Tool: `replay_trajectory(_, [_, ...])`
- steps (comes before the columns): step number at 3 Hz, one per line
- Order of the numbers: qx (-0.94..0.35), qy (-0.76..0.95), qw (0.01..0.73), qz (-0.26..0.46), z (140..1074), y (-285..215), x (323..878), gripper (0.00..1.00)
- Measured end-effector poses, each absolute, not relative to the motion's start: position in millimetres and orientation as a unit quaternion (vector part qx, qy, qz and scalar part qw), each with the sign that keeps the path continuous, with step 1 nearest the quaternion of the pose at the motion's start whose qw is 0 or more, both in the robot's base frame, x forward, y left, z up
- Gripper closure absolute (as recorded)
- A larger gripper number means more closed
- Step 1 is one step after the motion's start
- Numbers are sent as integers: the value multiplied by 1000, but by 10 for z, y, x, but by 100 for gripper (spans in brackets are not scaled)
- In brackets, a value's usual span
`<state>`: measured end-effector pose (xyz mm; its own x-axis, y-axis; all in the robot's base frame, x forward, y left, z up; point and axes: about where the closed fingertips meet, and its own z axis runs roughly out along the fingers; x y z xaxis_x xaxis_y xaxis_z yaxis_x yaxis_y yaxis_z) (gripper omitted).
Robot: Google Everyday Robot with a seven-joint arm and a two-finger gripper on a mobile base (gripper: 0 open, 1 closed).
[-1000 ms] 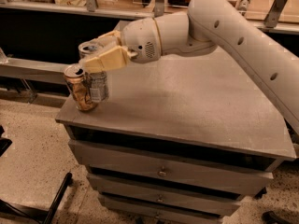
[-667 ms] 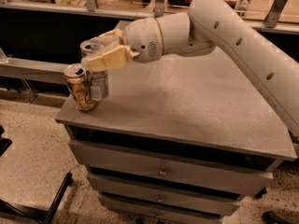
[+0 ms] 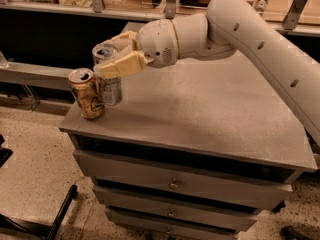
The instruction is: Move redbull can near rxbar chocolate
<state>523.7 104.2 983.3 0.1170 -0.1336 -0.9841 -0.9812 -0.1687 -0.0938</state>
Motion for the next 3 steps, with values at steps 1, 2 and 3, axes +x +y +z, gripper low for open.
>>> replay_trajectory(1, [-601, 482, 454, 449, 9743, 1009, 5328, 100])
replay_trajectory(2, [-598, 497, 450, 440, 9625, 999, 5397, 100])
replay_trajectory(3, [-590, 507, 444, 446, 9508, 1002, 5444, 100])
